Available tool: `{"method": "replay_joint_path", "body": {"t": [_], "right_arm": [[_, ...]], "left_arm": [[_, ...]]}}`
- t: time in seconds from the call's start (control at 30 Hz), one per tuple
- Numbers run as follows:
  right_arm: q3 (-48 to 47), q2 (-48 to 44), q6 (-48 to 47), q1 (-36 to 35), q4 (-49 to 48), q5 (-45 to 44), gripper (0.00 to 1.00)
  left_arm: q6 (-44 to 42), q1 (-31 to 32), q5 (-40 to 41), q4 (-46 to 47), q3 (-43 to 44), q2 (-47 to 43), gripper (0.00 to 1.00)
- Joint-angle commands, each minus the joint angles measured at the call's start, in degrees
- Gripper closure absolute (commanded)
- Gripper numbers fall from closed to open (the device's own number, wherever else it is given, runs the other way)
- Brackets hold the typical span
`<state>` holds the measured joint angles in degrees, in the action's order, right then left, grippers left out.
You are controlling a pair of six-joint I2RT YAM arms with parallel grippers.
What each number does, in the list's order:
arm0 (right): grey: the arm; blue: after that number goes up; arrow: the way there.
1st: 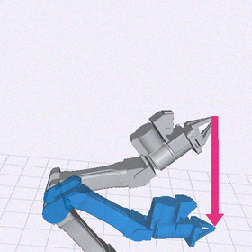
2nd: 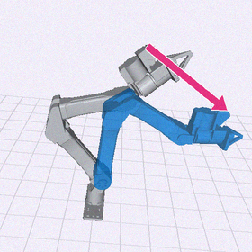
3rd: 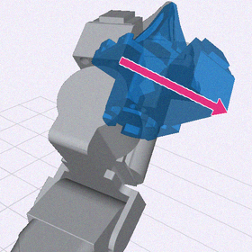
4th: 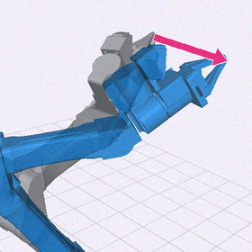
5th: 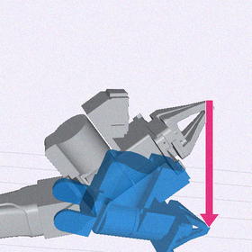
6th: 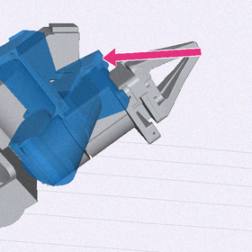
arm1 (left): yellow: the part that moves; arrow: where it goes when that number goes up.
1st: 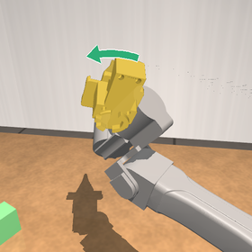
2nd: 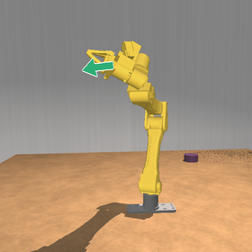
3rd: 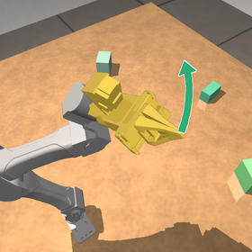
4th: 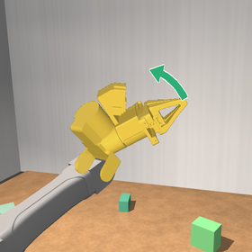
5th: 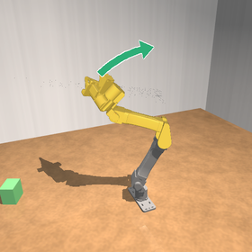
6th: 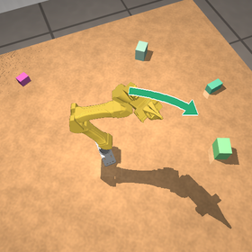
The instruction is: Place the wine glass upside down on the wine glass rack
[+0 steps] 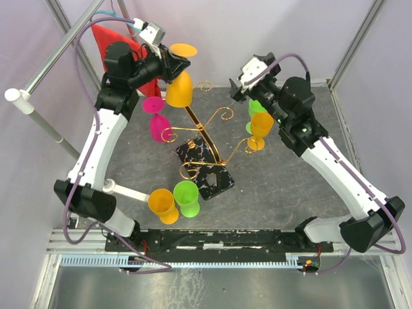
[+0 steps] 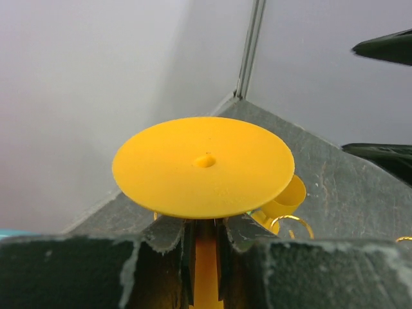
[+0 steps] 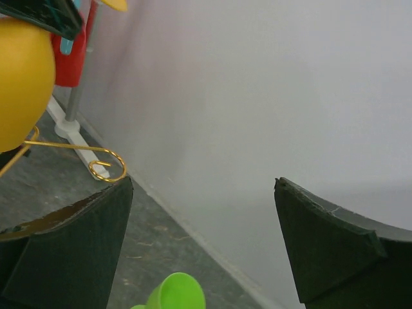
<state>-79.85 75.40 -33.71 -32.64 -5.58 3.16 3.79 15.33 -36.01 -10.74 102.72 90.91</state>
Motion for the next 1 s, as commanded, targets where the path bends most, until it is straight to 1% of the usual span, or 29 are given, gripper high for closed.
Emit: {"method": "replay_joint_path", "body": {"t": [0.0,0.1,0.23,0.4,0.5,0.6,0.77,0.97], "right_arm": [[-7.76,1.00,16.11,-0.15,7.91,-5.83,0.01],[-8.97,2.18,19.17,-0.13,10.09,-6.64,0.00],[-11.46,4.57,23.27,-0.09,13.72,-7.24,0.00],[-16.46,8.57,29.33,-0.17,17.84,-4.24,0.00],[-20.35,10.91,32.80,-0.19,19.58,-2.36,0.00],[-23.10,12.85,35.55,-0.18,20.72,-0.24,0.00],[-25.63,15.54,38.69,-0.66,21.88,1.85,0.00],[-25.32,16.62,38.67,-1.27,22.15,1.49,0.00]], "left_arm": [[-3.61,-0.56,4.61,-1.46,1.48,-9.01,0.97],[-3.92,-0.53,6.03,-3.56,-0.28,-13.55,0.97],[-6.00,-0.49,9.50,-6.45,-7.16,-20.71,0.97],[-8.23,-0.56,15.34,-10.27,-17.41,-29.25,0.97],[-8.82,-0.57,18.43,-12.94,-21.01,-32.97,0.97],[-8.98,-0.56,19.67,-15.64,-23.25,-36.20,0.97],[-7.53,-0.56,20.46,-17.60,-28.28,-42.67,0.97],[-6.06,-0.57,18.68,-18.78,-36.79,-51.23,0.97]]}}
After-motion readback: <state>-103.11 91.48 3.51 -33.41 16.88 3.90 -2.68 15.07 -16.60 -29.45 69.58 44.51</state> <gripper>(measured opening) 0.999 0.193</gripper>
